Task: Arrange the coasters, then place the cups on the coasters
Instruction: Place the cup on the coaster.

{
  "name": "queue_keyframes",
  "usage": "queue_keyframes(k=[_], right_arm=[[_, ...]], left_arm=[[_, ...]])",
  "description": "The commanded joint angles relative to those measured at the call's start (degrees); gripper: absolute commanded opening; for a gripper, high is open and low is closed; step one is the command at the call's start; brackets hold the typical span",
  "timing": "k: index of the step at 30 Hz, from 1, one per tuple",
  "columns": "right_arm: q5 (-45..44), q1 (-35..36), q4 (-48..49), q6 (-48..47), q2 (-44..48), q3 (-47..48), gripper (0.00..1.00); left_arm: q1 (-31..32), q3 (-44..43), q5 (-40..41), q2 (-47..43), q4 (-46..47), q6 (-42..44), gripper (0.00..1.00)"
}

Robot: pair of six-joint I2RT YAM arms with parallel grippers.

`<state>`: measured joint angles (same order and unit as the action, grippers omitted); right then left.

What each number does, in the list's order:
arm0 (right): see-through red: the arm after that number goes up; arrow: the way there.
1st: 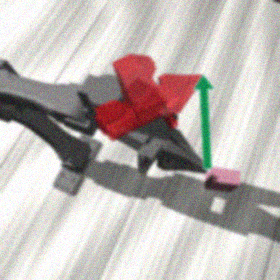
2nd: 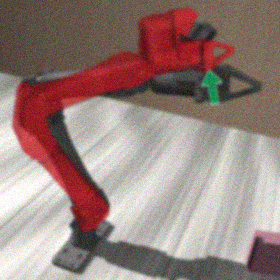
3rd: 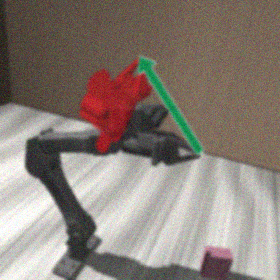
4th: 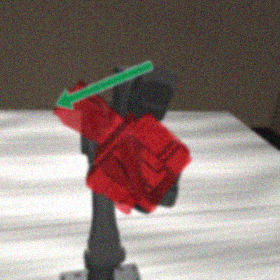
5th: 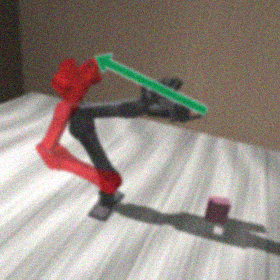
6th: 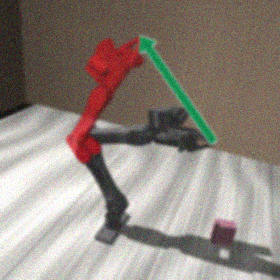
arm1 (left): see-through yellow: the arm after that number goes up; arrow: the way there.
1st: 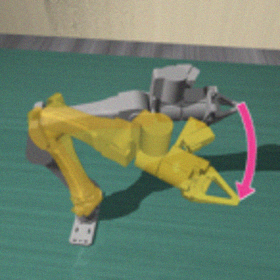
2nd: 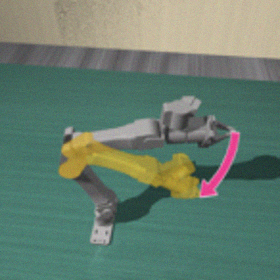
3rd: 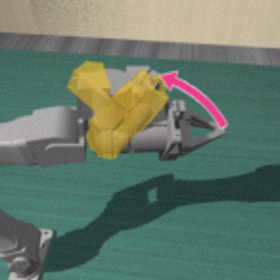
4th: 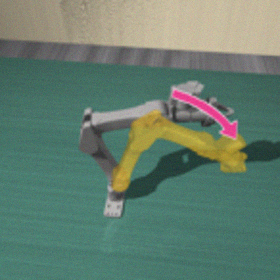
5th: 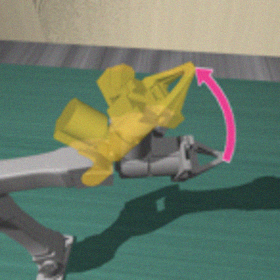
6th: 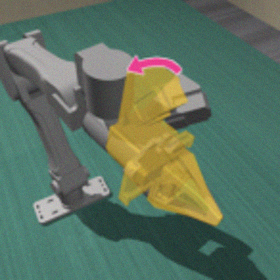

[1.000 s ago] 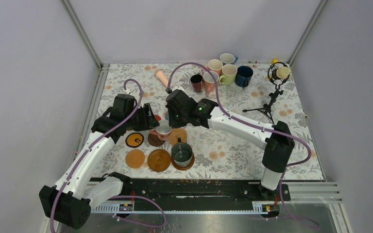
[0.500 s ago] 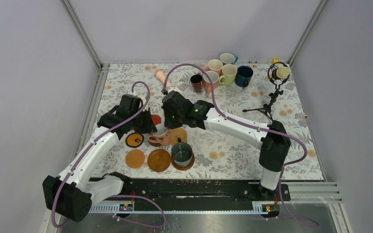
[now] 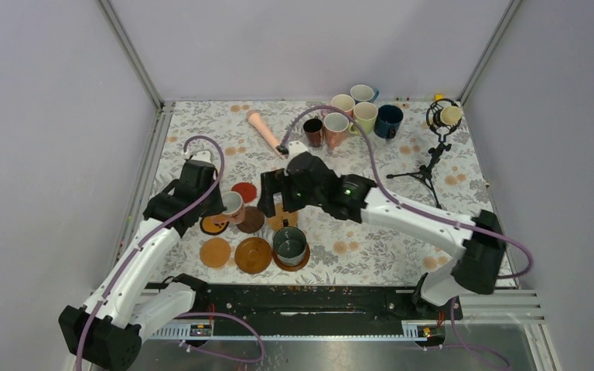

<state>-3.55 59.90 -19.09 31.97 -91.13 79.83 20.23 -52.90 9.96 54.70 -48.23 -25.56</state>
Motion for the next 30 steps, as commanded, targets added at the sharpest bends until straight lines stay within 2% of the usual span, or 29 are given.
queue_keyframes(k=[1,4,8,13,17,30], right_arm=[[-1.3,-1.0,8.4,-1.5,10.4,-8.3,0.99],[-1.6,-1.9,9.8,-2.1,15.3,-13.3,0.99],[-1.5,-3.5,10.1,-2.2,20.4,-18.1,1.00],[0.4,-5.9,12.0,-1.7,25.2,-23.2,0.99],[1.7,-7.6,12.0,-2.1,26.9,-24.5,0.99],[3.3,-11.3,12.5,-2.4,29.1,-26.6,0.99]], left_arm=[[-1.6,4.5,9.0,-3.3,7.6,0.7,0.00],[-3.1,8.9,9.0,-5.9,12.7,3.3,0.00],[-6.3,11.5,10.9,-8.3,15.0,5.6,0.00],[-14.2,13.3,3.4,-8.6,18.6,6.9,0.00],[-17.3,13.8,0.1,-5.9,20.1,7.2,0.00],[-18.6,15.7,2.2,-0.8,19.6,3.1,0.00]])
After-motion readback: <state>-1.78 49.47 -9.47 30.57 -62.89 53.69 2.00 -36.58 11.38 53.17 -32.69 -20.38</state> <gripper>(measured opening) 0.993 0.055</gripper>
